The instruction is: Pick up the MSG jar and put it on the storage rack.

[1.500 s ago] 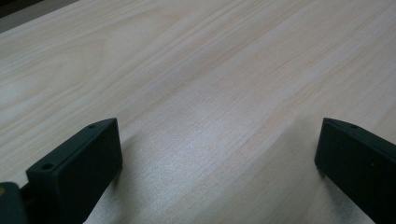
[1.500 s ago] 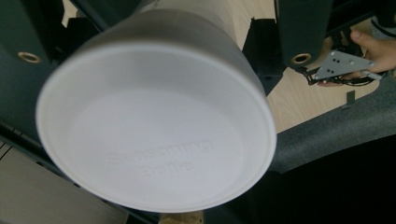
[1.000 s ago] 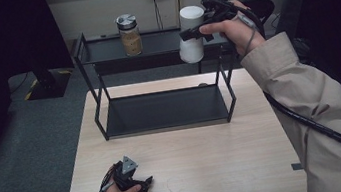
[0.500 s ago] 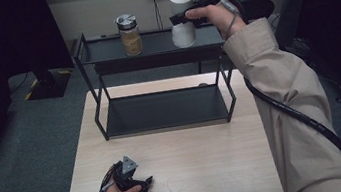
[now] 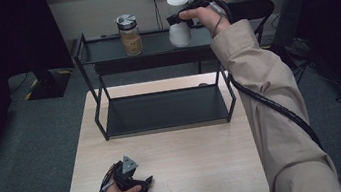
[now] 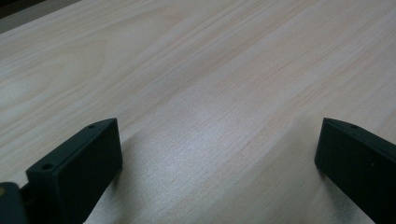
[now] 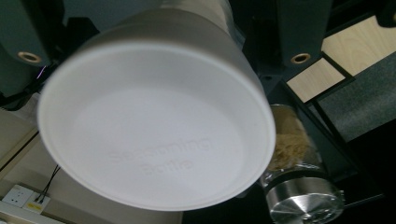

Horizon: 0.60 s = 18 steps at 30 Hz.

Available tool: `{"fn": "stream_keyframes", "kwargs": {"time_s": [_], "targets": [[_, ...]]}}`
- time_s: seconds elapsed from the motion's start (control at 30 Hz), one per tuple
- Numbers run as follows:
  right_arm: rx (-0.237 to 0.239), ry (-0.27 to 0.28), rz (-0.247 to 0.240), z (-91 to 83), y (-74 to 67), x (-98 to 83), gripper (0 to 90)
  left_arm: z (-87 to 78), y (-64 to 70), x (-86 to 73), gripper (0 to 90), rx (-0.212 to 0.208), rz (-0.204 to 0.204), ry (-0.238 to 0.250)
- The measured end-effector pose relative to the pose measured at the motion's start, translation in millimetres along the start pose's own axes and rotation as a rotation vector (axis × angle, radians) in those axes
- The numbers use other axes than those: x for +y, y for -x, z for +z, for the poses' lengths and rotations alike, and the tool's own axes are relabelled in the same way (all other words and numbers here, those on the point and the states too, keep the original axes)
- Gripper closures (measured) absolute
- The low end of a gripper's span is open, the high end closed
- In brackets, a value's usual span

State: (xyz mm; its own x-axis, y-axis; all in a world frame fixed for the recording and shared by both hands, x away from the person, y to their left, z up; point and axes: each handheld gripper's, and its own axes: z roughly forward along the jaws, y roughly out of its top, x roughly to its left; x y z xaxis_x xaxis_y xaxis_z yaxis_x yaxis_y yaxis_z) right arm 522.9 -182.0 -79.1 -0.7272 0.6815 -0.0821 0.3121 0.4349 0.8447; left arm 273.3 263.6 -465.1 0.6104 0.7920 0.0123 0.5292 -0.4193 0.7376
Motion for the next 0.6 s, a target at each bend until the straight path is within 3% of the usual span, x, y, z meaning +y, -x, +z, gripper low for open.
{"fn": "stream_keyframes", "kwargs": {"time_s": [0.33,0.6], "targets": [[-0.027,-0.016,0.012,13.9,10.5,-5.1,34.7,0.0,0.0,0.0,0.0,0.000,0.000,0.000],[-0.012,0.003,0.036,15.2,17.4,-10.6,34.5,0.0,0.0,0.0,0.0,0.000,0.000,0.000]]}}
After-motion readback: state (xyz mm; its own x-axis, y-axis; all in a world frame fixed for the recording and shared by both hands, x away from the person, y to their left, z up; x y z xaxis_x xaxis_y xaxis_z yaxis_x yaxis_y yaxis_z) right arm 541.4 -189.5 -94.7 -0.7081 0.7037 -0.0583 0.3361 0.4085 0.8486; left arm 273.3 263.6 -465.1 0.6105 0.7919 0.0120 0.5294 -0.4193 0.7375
